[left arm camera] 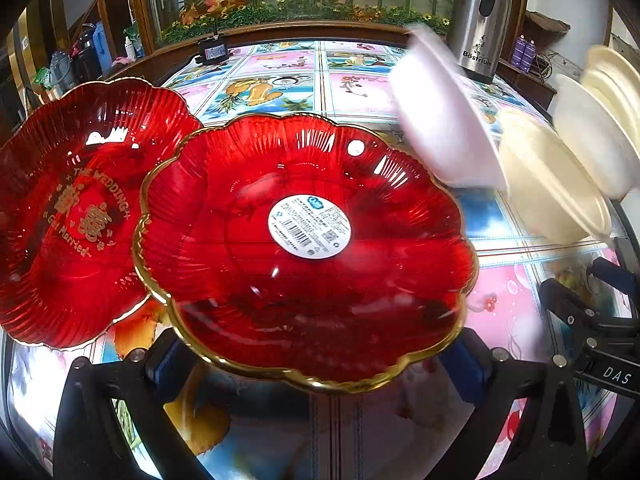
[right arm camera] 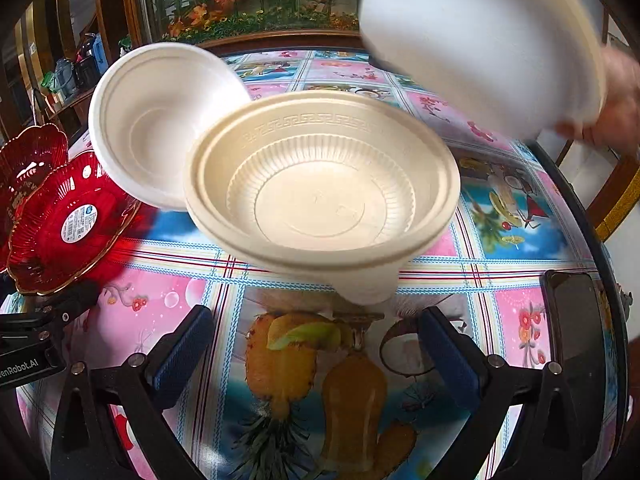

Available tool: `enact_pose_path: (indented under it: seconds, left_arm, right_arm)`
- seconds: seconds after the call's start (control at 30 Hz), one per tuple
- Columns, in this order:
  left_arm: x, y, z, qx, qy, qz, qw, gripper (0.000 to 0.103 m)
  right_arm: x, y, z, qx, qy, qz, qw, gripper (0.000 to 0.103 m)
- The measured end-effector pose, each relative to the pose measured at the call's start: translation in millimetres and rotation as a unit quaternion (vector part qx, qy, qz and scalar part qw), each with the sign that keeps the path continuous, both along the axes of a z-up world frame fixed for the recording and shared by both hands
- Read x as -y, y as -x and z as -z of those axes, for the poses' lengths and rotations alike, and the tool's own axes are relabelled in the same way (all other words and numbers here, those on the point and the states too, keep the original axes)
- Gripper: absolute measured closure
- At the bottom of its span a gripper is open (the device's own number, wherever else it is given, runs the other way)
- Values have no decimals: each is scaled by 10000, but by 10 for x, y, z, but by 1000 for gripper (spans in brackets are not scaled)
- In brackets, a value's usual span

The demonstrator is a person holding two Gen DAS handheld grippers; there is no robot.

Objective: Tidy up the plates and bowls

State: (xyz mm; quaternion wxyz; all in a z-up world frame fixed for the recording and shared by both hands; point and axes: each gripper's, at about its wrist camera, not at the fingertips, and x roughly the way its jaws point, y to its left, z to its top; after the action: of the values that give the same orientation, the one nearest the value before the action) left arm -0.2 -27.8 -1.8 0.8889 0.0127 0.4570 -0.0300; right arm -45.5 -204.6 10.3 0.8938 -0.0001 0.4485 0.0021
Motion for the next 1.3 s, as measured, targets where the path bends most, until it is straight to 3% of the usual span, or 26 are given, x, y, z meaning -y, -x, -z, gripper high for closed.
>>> enact_pose_path:
  seconds: [1.3]
  left_arm:
    - [-7, -11, -24, 1, 0, 4, 10000, 0]
  right_arm:
    - [2, -1, -25, 1, 10, 13, 10000, 1]
